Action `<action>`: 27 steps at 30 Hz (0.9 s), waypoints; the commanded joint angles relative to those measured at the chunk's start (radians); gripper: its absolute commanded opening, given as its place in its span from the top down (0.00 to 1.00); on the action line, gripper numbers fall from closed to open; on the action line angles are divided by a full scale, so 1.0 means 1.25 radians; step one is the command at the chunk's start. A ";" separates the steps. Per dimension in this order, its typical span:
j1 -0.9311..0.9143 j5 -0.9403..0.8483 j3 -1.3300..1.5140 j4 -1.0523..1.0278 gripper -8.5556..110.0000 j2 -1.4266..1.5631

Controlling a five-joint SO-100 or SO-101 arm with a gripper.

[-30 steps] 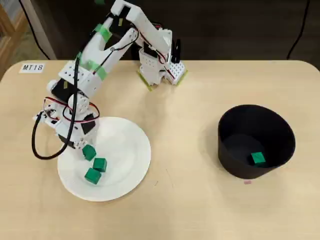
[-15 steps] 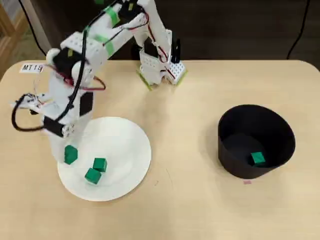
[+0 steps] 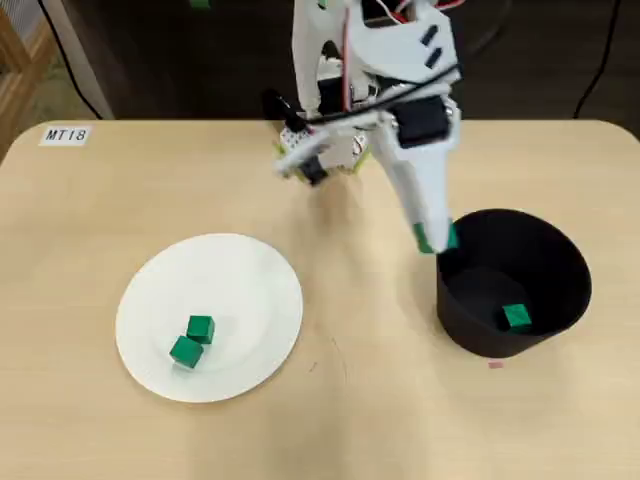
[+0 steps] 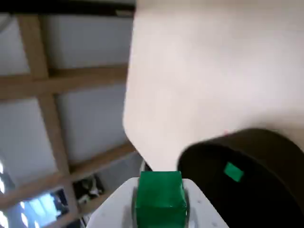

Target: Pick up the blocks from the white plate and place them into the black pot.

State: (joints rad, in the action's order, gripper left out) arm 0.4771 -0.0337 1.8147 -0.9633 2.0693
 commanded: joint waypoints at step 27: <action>0.093 -0.145 0.033 0.106 0.78 -0.141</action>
State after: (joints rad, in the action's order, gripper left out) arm 0.5998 -0.1795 1.9221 -0.8176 1.8791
